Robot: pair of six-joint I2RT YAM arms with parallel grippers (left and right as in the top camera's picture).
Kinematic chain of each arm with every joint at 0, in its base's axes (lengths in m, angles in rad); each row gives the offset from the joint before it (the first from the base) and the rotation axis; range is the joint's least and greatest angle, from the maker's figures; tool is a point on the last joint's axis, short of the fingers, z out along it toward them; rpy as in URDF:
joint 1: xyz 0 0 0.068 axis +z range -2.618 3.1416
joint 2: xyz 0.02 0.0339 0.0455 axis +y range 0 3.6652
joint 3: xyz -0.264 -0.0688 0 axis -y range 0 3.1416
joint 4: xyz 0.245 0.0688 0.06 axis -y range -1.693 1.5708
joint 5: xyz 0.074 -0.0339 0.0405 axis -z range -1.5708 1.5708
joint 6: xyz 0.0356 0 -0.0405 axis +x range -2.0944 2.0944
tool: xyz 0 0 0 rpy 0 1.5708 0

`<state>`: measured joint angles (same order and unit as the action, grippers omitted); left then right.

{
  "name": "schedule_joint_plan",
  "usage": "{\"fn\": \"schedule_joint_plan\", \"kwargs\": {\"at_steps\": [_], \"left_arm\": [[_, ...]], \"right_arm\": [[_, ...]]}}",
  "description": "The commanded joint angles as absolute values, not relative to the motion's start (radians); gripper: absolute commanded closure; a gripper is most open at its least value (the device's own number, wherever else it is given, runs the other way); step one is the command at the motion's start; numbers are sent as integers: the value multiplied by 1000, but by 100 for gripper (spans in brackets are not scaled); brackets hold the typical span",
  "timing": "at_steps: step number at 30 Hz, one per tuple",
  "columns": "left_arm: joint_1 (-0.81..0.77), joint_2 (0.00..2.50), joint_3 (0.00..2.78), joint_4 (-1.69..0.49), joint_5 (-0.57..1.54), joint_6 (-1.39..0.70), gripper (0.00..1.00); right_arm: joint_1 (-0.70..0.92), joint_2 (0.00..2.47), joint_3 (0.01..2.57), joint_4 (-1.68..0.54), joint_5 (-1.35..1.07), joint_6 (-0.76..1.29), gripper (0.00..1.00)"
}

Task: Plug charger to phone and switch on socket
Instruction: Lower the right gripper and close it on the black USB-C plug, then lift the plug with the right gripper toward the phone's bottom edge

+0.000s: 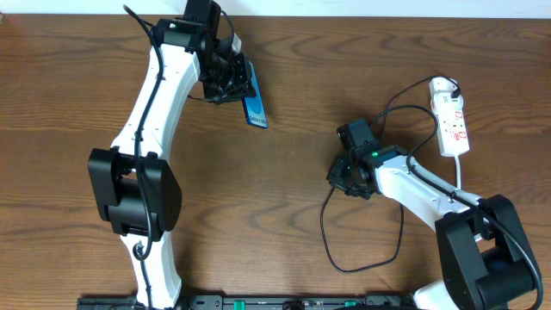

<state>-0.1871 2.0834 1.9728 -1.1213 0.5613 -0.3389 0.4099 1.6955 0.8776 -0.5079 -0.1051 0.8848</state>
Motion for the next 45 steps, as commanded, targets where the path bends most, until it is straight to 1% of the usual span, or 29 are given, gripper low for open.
{"fn": "schedule_joint_plan", "kwargs": {"at_steps": [1,5,12,13,16,18,20,24,29,31,32,35,36,37,41,45], "left_arm": [[-184,2072,1982,-1121,564,-322,93],[-184,2072,1982,-1121,564,-322,93],[-184,2072,1982,-1121,564,-323,93],[-184,2072,1982,-1121,564,-322,93],[-184,2072,1982,-1121,564,-323,92],[-184,2072,1982,-1121,564,-323,93],[-184,2072,1982,-1121,572,-323,93],[-184,2072,1982,-1094,685,-322,93],[-184,2072,1982,-1008,913,-295,93],[-184,2072,1982,-958,1050,-262,93],[-184,2072,1982,-919,1155,-242,93],[-187,2072,1982,-863,1316,-208,93],[-190,2072,1982,-846,1357,-200,93],[-192,2072,1982,-836,1378,-197,93],[-222,2072,1982,-693,1573,-200,93],[-246,2070,1982,-644,1572,-223,93]], "right_arm": [[413,1724,868,-505,-97,894,81],[413,1732,868,-496,-97,894,82],[413,1734,868,-493,-97,894,86],[413,1734,868,-493,-97,894,89],[413,1734,868,-493,-99,893,92],[413,1734,868,-491,-110,883,98],[411,1732,870,-487,-124,867,98],[392,1715,880,-484,-173,810,99],[346,1623,885,-451,-311,688,99],[314,1549,885,-428,-430,607,99],[296,1502,885,-406,-525,539,99],[272,1396,885,-368,-747,364,99],[273,1374,885,-365,-783,339,99],[273,1348,885,-362,-820,318,99],[276,1267,885,-334,-904,313,99],[276,1251,885,-213,-1023,323,99]]}}
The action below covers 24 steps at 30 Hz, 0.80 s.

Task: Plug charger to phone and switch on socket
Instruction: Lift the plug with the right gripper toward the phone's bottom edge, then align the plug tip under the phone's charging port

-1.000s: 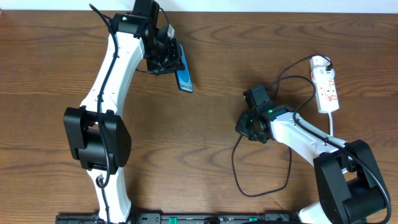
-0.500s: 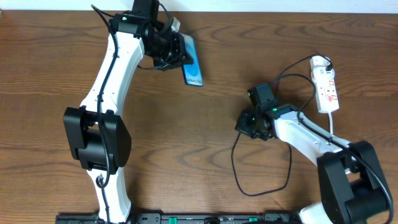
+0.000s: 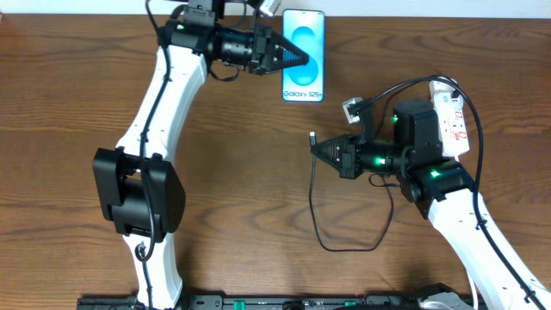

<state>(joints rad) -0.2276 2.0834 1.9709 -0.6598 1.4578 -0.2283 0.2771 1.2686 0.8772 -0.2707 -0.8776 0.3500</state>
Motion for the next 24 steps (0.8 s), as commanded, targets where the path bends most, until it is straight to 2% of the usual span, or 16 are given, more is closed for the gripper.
{"fn": "schedule_joint_plan", "kwargs": {"at_steps": [1,9,18,24], "left_arm": [[-247,2070,1982,-645,1572,-223,93],[-248,2070,1982,-640,1572,-263,93],[-248,2070,1982,-525,1573,-400,93],[-247,2070,1982,-505,1573,-402,93]], "right_arm": [[276,1251,885,-187,-1031,340,99],[273,1251,884,-123,-918,502,99],[268,1251,884,-53,-874,591,99],[266,1251,884,-1,-873,654,99]]}}
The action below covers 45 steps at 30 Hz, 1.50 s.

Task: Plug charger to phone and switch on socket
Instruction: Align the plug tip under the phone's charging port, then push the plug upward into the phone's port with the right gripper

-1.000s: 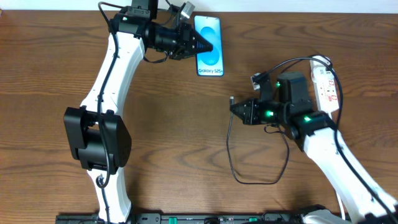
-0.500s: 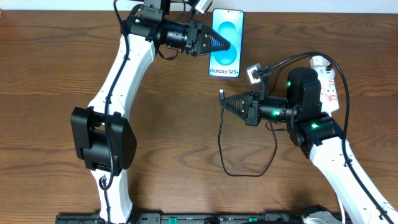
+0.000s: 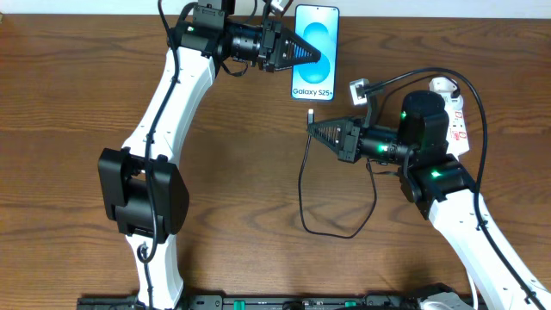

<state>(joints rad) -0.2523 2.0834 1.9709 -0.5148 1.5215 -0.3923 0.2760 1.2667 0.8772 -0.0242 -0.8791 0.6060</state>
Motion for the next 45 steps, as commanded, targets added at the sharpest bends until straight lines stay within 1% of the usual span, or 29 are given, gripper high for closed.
{"fn": "schedule_joint_plan", "kwargs": {"at_steps": [1,21,32,45], "left_arm": [[-247,2070,1982,-505,1573,-402,93],[-247,2070,1982,-505,1572,-394,93],[-248,2070,1982,-505,1572,-395,93],[-249,2070,1982,-506,1573,-395,93]], "right_arm": [[265,1251,884,7,-873,659,99],[250,1251,884,27,-875,739,99],[253,1251,884,37,-900,741,99],[275,1257,884,52,-870,748,99]]}}
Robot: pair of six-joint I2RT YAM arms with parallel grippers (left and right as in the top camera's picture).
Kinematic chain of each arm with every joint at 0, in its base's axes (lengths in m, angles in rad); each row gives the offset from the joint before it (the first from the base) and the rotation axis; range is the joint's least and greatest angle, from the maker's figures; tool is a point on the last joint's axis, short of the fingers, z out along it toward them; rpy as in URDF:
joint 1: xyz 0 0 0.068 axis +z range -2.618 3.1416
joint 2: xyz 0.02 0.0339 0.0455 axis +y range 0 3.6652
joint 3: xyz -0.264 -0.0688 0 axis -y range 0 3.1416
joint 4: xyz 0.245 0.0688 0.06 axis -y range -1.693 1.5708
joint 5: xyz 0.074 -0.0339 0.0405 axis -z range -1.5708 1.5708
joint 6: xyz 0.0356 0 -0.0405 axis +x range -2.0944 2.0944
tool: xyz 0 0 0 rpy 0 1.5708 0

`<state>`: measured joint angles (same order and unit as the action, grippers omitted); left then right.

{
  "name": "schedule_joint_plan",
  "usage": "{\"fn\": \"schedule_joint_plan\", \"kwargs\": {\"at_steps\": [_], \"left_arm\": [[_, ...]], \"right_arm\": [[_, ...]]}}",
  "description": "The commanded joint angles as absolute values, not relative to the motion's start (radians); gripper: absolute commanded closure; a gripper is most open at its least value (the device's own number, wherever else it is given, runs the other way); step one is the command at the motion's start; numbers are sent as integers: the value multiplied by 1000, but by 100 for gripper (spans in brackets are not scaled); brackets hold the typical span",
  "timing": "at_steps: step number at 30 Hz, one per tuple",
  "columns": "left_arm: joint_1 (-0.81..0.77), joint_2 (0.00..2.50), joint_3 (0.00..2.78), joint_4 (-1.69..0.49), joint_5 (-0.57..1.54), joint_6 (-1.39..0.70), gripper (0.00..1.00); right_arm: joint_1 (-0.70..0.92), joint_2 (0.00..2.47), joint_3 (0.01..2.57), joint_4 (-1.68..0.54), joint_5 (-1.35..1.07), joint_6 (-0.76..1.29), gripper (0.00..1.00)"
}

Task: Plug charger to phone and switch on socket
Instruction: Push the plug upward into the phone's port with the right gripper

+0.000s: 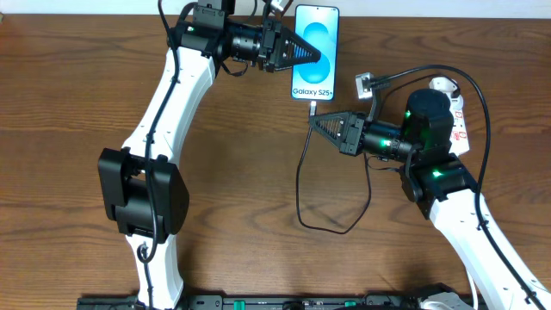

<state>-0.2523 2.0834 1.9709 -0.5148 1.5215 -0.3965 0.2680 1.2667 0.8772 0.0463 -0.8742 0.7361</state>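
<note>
The phone (pixel 316 52) faces up near the table's back edge, its blue screen lit and reading Galaxy S25+. My left gripper (pixel 314 58) is shut on the phone, gripping its left side. My right gripper (pixel 312 123) is shut on the charger cable's plug (pixel 312 108), whose tip sits just below the phone's bottom edge. The black cable (pixel 303 185) hangs from the gripper and loops over the table. At the right the white socket strip (pixel 454 108) lies mostly hidden behind my right arm.
A second black cable (pixel 394 78) with a grey connector arcs from the socket strip over my right arm. The wooden table (pixel 69 129) spreads out to the left and front.
My right gripper has moved a little toward the back, bringing the plug tip up close under the phone's bottom edge. The left gripper and phone have not moved.
At first my left gripper held the phone on edge at the back left, and my right gripper was low on the table by the cable. Then the phone was face up further right and the right gripper held the plug. It has since closed in on the phone.
</note>
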Motion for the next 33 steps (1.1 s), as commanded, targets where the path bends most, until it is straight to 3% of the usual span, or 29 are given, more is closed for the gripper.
{"fn": "schedule_joint_plan", "kwargs": {"at_steps": [1,33], "left_arm": [[-249,2070,1982,-506,1573,-395,93],[-249,2070,1982,-506,1572,-425,93]], "right_arm": [[275,1257,884,54,-870,748,99],[277,1257,884,49,-866,793,99]]}}
